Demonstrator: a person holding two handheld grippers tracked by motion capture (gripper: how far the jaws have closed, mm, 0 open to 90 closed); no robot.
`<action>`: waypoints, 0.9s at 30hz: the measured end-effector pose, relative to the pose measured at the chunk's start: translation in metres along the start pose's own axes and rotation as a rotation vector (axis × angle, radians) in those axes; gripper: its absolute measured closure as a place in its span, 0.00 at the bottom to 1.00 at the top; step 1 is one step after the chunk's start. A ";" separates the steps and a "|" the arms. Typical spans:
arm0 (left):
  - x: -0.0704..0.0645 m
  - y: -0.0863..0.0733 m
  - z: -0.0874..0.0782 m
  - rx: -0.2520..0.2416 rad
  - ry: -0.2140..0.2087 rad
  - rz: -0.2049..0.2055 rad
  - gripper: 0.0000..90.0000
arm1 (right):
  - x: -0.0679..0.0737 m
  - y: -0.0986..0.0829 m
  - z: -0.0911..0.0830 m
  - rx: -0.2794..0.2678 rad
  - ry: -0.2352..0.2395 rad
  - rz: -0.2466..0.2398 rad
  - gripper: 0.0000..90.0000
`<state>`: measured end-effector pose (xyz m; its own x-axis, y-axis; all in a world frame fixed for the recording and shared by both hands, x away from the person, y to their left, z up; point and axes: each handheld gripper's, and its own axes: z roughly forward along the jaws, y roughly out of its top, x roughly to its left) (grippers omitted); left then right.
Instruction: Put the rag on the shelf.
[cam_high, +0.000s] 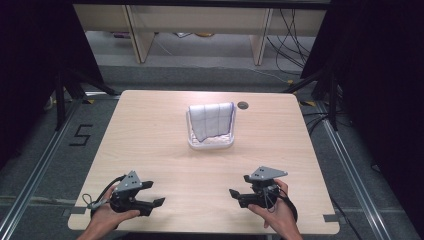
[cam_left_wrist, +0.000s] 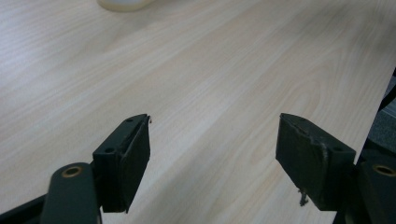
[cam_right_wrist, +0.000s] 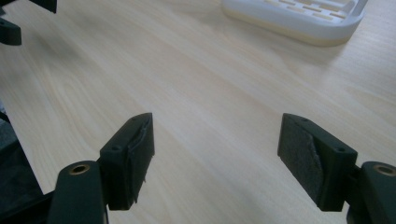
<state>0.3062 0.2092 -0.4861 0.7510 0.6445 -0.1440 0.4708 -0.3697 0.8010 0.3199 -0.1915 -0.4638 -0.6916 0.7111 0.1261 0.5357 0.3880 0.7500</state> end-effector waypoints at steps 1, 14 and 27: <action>0.000 -0.003 -0.001 0.000 -0.002 -0.003 0.28 | 0.001 -0.001 0.000 0.002 -0.005 -0.004 0.30; -0.005 -0.015 -0.004 0.020 0.003 0.017 0.28 | 0.007 -0.030 -0.001 0.067 -0.018 -0.004 0.24; -0.004 -0.016 -0.003 0.038 0.004 0.018 0.28 | 0.005 -0.032 0.001 0.068 -0.023 -0.045 0.24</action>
<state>0.2946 0.2144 -0.4968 0.7579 0.6398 -0.1275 0.4743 -0.4062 0.7810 0.2996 -0.1995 -0.4879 -0.7049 0.7050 0.0778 0.5367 0.4585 0.7083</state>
